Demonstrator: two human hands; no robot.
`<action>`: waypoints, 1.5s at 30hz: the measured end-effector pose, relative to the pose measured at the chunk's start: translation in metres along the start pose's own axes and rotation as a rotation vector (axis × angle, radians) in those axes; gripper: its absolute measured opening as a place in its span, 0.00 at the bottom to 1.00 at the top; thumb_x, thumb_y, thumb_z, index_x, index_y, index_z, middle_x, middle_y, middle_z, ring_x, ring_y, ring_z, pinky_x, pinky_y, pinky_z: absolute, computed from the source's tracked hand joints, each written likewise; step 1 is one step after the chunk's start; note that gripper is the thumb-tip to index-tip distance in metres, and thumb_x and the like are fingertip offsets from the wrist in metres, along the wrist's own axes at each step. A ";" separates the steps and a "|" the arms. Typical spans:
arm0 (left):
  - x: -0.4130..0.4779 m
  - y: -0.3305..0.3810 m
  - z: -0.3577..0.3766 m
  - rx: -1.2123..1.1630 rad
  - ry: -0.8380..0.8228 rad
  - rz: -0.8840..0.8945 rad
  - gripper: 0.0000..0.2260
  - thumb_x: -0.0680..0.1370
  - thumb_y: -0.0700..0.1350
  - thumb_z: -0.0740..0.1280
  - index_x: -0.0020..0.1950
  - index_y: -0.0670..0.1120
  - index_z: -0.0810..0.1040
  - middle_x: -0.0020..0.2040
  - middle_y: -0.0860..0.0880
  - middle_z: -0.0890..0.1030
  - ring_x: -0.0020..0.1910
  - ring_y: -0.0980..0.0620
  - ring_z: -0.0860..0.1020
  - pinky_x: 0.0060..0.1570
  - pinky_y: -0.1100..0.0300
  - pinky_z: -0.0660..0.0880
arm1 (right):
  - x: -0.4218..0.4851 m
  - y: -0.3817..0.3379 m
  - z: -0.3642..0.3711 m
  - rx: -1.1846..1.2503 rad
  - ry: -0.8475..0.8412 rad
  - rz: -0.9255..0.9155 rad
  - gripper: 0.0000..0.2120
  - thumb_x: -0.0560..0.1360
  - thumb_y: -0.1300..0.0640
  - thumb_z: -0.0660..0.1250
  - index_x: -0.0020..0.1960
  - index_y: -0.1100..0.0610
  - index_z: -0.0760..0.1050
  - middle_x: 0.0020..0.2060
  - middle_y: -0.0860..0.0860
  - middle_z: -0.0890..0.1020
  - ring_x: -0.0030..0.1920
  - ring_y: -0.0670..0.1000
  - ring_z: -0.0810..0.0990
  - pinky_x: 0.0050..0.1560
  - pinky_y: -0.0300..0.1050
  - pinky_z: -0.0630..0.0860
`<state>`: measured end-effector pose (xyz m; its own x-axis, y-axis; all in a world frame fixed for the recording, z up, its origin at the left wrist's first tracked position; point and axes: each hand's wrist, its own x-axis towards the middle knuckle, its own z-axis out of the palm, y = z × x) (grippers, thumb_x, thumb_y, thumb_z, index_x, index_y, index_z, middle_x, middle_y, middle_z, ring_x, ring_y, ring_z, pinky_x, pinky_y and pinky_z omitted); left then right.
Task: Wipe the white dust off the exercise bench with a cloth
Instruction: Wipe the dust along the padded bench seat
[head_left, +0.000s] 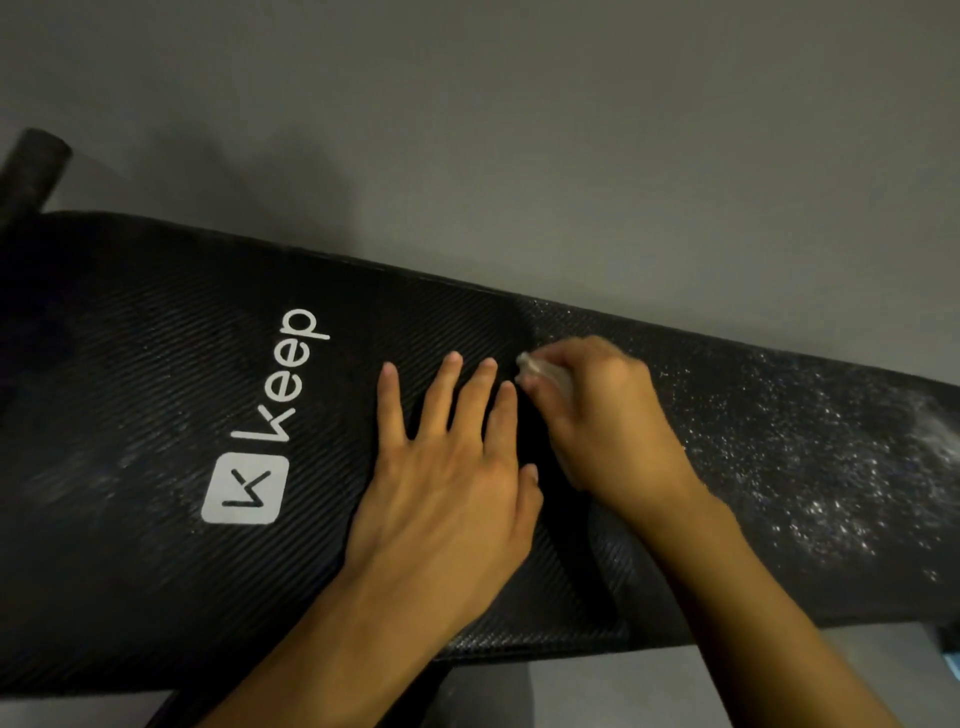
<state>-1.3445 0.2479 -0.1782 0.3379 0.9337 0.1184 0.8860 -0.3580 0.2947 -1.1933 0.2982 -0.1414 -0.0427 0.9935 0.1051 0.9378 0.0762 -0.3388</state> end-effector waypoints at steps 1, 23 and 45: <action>0.000 0.000 0.000 -0.003 0.002 0.000 0.30 0.79 0.57 0.55 0.75 0.41 0.73 0.77 0.41 0.70 0.79 0.39 0.65 0.74 0.27 0.55 | -0.009 0.000 -0.003 0.023 -0.019 -0.007 0.10 0.78 0.52 0.70 0.58 0.54 0.81 0.52 0.51 0.82 0.51 0.51 0.82 0.54 0.49 0.78; -0.001 0.000 0.001 -0.020 0.004 -0.004 0.30 0.79 0.57 0.55 0.75 0.40 0.73 0.77 0.40 0.71 0.78 0.40 0.65 0.74 0.27 0.56 | 0.021 -0.005 0.000 0.018 -0.002 0.013 0.11 0.78 0.51 0.69 0.58 0.53 0.81 0.53 0.51 0.83 0.52 0.52 0.82 0.54 0.50 0.79; -0.001 -0.002 0.000 -0.020 0.005 0.000 0.31 0.78 0.57 0.56 0.75 0.41 0.73 0.77 0.41 0.71 0.79 0.40 0.65 0.74 0.28 0.57 | 0.056 -0.016 0.010 -0.010 0.029 0.133 0.12 0.78 0.49 0.68 0.57 0.54 0.82 0.52 0.56 0.85 0.53 0.60 0.83 0.53 0.53 0.80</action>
<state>-1.3460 0.2479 -0.1792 0.3361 0.9338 0.1226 0.8796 -0.3578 0.3135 -1.2138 0.3539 -0.1393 0.0918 0.9919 0.0872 0.9378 -0.0567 -0.3425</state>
